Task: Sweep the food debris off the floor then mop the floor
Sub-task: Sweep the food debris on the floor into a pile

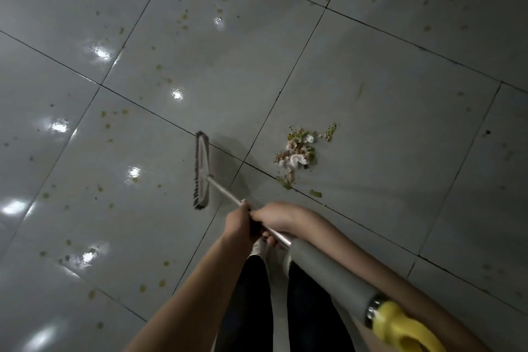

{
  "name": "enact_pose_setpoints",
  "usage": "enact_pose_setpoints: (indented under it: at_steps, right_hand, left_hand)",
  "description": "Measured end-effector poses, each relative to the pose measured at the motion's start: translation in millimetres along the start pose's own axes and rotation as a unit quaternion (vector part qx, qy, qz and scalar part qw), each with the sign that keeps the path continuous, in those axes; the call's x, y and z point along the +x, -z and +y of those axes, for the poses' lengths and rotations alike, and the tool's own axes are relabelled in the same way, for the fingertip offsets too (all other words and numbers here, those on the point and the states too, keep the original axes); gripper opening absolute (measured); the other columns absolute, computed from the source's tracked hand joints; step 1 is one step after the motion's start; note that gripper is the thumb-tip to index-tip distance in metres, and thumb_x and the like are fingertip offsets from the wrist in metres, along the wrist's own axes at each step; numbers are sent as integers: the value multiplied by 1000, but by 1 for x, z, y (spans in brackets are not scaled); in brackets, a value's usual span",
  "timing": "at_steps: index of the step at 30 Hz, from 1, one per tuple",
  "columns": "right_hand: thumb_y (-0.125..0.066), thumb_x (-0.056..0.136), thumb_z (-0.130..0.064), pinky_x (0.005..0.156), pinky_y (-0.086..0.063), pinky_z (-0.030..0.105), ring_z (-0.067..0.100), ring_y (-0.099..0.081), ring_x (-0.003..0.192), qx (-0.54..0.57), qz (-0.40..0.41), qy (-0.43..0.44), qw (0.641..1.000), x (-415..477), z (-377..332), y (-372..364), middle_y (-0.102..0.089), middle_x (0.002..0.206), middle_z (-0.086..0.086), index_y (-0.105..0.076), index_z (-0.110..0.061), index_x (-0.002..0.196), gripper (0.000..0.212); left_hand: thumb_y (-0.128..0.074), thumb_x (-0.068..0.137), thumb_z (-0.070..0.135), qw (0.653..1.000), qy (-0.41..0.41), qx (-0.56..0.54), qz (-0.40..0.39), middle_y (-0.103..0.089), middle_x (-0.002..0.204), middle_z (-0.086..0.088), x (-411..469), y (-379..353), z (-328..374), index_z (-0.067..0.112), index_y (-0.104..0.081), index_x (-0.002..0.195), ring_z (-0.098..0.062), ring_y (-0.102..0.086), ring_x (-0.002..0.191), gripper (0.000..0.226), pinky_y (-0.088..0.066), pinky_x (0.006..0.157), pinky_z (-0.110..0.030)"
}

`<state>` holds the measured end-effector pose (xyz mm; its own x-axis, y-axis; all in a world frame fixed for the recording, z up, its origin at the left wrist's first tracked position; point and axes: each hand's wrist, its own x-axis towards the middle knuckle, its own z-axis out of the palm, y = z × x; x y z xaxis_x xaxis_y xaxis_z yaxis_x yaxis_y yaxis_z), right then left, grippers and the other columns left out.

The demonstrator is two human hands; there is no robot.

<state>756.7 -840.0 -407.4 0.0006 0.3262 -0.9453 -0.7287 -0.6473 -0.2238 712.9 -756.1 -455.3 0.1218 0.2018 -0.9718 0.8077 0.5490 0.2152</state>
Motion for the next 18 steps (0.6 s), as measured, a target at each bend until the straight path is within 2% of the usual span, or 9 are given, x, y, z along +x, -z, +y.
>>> enact_pose_setpoints:
  at_steps: [2, 4, 7, 10, 13, 15, 18]
  right_hand:
    - [-28, 103, -25, 36, -32, 11, 10, -41, 30, -25, -24, -7, 999, 19, -9, -20, -37, 59, 7, -39, -7, 68, 41]
    - [-26, 103, -23, 43, -32, 22, 15, -39, 43, -42, -26, -24, 998, 36, -14, -34, -37, 59, 9, -38, -4, 67, 43]
    - [-27, 103, -21, 45, -32, 25, 17, -38, 47, -56, -10, -44, 997, 46, -13, -35, -39, 60, 11, -38, -2, 66, 43]
    - [-27, 104, -25, 39, -34, 20, 16, -39, 46, -35, 30, -59, 997, 32, 6, -10, -39, 61, 10, -38, -4, 67, 44]
    - [-29, 103, -29, 34, -32, 13, 13, -42, 34, -31, 72, -66, 995, 4, 25, 20, -39, 58, 8, -40, -6, 68, 43]
    - [-31, 102, -33, 32, -31, 10, 10, -39, 22, -27, 99, -69, 992, -15, 32, 37, -39, 54, 6, -41, -7, 68, 43]
    - [-35, 100, -39, 32, -32, 8, 8, -38, 19, -35, 120, -60, 990, -33, 34, 50, -41, 45, 2, -42, -8, 68, 45]
  left_hand:
    - [-29, 103, 24, 1000, 9, -4, 17, -39, 54, -15, 3, 22, 5, -1, -43, 75, -15, -36, 17, 40, -30, 28, -7]
    - [-27, 103, 23, 999, 28, 9, 22, -38, 54, -13, 8, 38, 9, -1, -42, 75, -16, -33, 16, 40, -29, 30, -5]
    - [-26, 104, 25, 997, 62, 45, 0, -38, 59, -13, 17, 38, 8, 0, -42, 77, -17, -36, 18, 40, -31, 31, -6]
    - [-25, 103, 26, 994, 82, 51, -58, -47, 52, -14, 19, 10, -6, 0, -44, 78, -22, -44, 28, 41, -34, 33, -11]
    - [-29, 102, 29, 987, 103, 34, -118, -51, 62, -14, 12, -28, -20, 1, -48, 79, -24, -49, 51, 41, -41, 46, -25]
    - [-28, 102, 30, 982, 103, 18, -157, -56, 62, -14, 1, -50, -22, 2, -50, 80, -23, -51, 56, 42, -41, 53, -28]
    - [-29, 102, 30, 980, 91, 14, -175, -55, 75, -15, -12, -66, -21, 1, -50, 83, -25, -52, 63, 41, -43, 58, -32]
